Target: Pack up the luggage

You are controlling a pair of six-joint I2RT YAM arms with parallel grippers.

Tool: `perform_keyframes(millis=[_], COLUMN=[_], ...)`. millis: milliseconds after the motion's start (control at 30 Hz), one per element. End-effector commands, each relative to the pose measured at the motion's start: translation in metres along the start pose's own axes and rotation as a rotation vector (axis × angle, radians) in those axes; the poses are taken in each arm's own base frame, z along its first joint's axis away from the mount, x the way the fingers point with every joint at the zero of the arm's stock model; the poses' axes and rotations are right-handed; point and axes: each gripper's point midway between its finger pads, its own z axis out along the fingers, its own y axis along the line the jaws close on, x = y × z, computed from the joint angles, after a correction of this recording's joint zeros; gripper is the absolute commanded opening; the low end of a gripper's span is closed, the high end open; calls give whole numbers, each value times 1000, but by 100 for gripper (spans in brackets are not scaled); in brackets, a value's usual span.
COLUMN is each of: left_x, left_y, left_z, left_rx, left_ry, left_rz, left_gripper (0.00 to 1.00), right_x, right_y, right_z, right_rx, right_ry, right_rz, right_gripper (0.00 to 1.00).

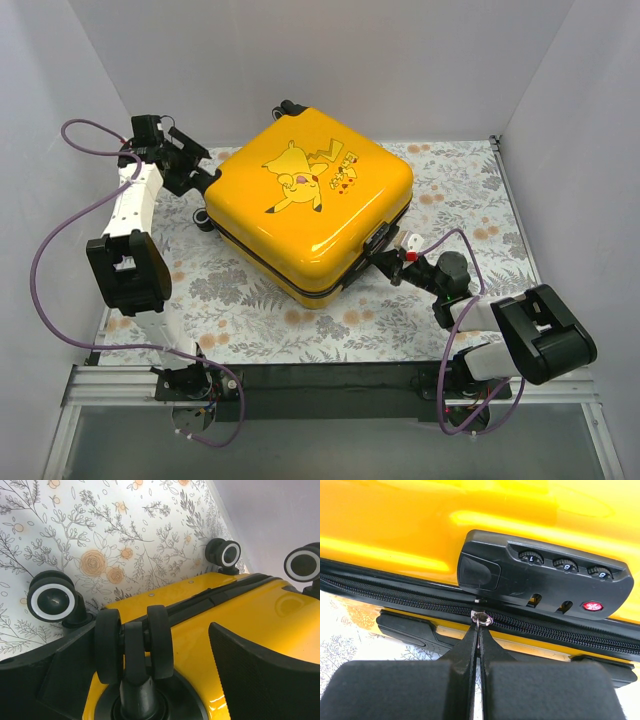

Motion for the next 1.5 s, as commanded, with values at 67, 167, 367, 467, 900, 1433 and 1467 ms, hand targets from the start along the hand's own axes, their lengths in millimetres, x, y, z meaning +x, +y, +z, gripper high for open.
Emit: perform_keyframes(millis=[67,167,367,467,900,1433,1467], left_x=[2,6,12,12,-3,-28,-34], left_y=[-31,-30,-26,-21,19,15,9], left_z=[-12,-9,-9,-9,5,64,65], left_rx=[112,117,114,112,-26,-25,-16], left_ry=[16,30,48,41,1,1,-15], left_rz=[-12,-30,-35,-24,63,214,226], left_gripper=[75,63,42,17,0,0,0], right_x=[-58,-59,-60,-60,-57,-50,-41], right_y=[-6,-6,-7,-13,-98,-200,-212], right_z=[14,15,15,14,-18,-25,-30], right_rx=[-27,-27,-22,13,378,362,371], right_ry=[-189,-189,-191,-189,-128,-101,-89], right_rz=[-168,-170,-173,-171,-229,-416,-430], right_gripper=[1,1,1,1,1,1,1])
